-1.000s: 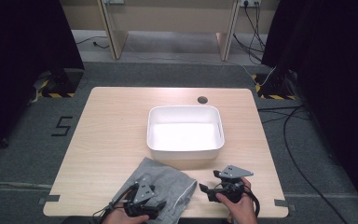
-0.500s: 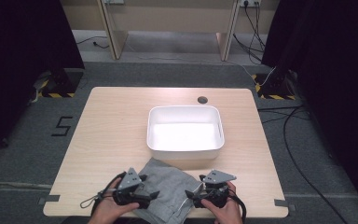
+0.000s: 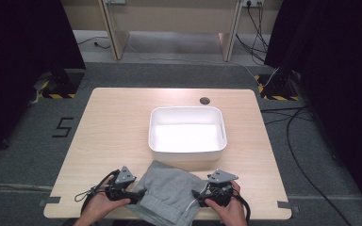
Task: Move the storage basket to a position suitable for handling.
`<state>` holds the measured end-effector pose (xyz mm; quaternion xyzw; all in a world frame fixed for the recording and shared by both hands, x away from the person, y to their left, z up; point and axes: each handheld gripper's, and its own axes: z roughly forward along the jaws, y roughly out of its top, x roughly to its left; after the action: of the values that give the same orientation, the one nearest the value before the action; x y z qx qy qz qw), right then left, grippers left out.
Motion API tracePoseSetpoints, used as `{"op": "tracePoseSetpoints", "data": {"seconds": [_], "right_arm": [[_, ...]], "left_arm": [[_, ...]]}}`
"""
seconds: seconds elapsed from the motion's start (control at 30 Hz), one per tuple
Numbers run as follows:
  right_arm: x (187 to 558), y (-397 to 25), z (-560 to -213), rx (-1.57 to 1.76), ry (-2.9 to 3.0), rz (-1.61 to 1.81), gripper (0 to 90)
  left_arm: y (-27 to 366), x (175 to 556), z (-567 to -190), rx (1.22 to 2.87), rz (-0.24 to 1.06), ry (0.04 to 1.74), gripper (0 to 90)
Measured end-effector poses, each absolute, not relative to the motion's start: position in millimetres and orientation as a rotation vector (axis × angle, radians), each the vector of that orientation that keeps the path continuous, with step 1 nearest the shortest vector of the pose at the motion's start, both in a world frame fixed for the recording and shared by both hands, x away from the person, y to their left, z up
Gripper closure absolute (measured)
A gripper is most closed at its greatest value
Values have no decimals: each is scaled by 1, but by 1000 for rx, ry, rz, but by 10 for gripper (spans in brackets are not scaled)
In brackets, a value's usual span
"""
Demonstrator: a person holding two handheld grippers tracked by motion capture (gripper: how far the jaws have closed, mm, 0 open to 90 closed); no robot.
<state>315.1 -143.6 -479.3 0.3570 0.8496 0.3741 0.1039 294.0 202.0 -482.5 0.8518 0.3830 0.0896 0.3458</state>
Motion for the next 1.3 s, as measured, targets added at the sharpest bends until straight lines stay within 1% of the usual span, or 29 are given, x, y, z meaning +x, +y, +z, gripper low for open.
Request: {"op": "tracePoseSetpoints", "data": {"seconds": [0.03,0.07,0.1,0.13,0.2,0.23,0.33,0.37,0.4,0.5,0.67,0.8,0.83,1.07,1.1,1.17,1.3], "right_arm": [[319,-154,-478,1067,2476,1073,161],[319,-154,-478,1067,2476,1073,161],[324,-166,-477,1106,2437,1051,161],[324,-166,-477,1106,2437,1051,161],[331,-181,-476,1148,2400,1025,160],[331,-181,-476,1148,2400,1025,160],[336,-193,-473,1171,2357,975,161],[338,-198,-472,1190,2337,968,174],[338,-198,-472,1190,2337,968,174],[336,-203,-469,1195,2347,1019,222],[332,-208,-463,1236,2339,1135,225],[327,-211,-457,1232,2327,1145,215],[325,-214,-455,1232,2316,1164,209],[324,-220,-453,1255,2307,1172,190],[324,-221,-453,1256,2308,1175,189],[324,-222,-453,1259,2308,1186,175],[326,-223,-454,1260,2315,1201,169]], "left_arm": [[189,290,-482,2226,225,945,334],[189,290,-482,2226,225,945,338],[180,288,-482,2237,210,909,339],[172,287,-482,2241,204,887,339],[151,285,-482,2249,198,832,341],[151,285,-482,2249,198,832,341],[130,286,-483,2254,184,784,340],[125,287,-483,2251,187,777,335],[125,287,-483,2251,187,777,330],[127,287,-484,2233,183,789,325],[134,286,-484,2212,174,818,310],[140,285,-484,2184,173,853,288],[143,284,-484,2173,176,863,271],[147,275,-483,2149,192,874,223],[148,274,-483,2142,187,876,223],[149,270,-482,2132,182,886,193],[150,262,-484,2121,153,900,180]]}}
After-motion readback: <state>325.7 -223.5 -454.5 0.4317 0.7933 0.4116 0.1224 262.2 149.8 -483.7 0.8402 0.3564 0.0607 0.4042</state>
